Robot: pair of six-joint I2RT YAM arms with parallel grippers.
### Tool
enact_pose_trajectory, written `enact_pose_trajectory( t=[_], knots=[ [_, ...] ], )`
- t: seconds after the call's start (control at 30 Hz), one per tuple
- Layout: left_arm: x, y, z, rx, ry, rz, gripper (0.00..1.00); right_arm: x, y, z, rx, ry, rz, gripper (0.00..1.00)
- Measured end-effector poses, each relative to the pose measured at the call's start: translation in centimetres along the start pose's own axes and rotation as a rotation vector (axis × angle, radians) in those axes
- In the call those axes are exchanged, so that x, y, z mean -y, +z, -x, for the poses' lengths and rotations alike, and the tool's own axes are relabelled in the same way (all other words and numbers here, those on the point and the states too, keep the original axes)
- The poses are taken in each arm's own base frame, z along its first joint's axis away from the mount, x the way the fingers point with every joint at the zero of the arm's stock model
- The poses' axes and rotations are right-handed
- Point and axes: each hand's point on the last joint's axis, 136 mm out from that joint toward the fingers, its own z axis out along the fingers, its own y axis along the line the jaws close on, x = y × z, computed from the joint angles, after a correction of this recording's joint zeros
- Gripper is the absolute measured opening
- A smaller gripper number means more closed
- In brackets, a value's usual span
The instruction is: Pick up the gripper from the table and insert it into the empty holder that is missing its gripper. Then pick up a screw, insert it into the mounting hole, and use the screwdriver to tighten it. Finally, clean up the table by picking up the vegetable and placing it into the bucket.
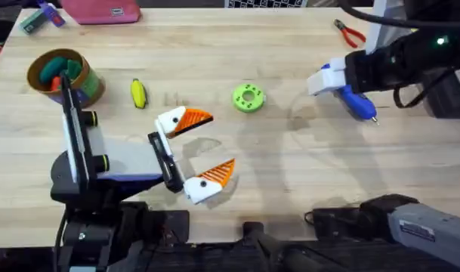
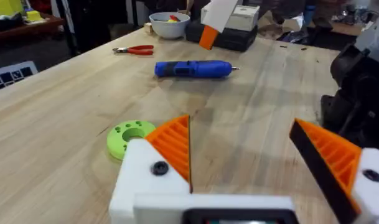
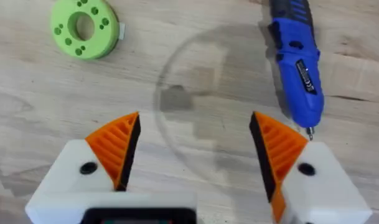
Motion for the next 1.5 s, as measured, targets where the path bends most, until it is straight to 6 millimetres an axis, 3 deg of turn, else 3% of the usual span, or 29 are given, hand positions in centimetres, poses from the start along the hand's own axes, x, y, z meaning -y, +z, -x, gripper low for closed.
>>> enact_pose_trajectory(
  t=[0.37, 0.4, 0.6, 0.63, 0.93, 1.13, 1.33, 1.5],
  knots=[
    [0.0, 0.0, 0.0, 0.000, 0.000, 0.000, 0.988, 0.0, 0.0, 0.0, 0.000, 0.000, 0.000, 0.994],
    [0.0, 0.0, 0.0, 0.000, -0.004, -0.001, 0.946, 0.0, 0.0, 0.0, 0.000, 0.000, 0.000, 0.994],
    [0.0, 0.0, 0.0, 0.000, 0.001, -0.002, 0.049, 0.0, 0.0, 0.0, 0.000, 0.000, 0.000, 0.994],
    [0.0, 0.0, 0.0, 0.000, 0.000, -0.002, 0.020, 0.0, 0.0, 0.0, 0.000, 0.000, 0.000, 0.994],
    [0.0, 0.0, 0.0, 0.000, 0.000, -0.002, 0.018, 0.3, 0.0, 0.1, 0.004, -0.033, -0.003, 0.994],
    [0.0, 0.0, 0.0, 0.000, 0.000, -0.002, 0.017, 2.8, 0.1, 0.2, -0.026, 0.014, -0.040, 0.993],
    [0.0, 0.0, 0.0, 0.000, 0.000, -0.002, 0.017, 5.0, -0.1, 2.9, -0.054, -0.020, -0.072, 0.992],
    [0.0, 0.0, 0.0, 0.000, 0.000, -0.002, 0.017, 6.2, 2.2, 4.2, -0.089, -0.114, -0.083, 0.994]
  ],
)
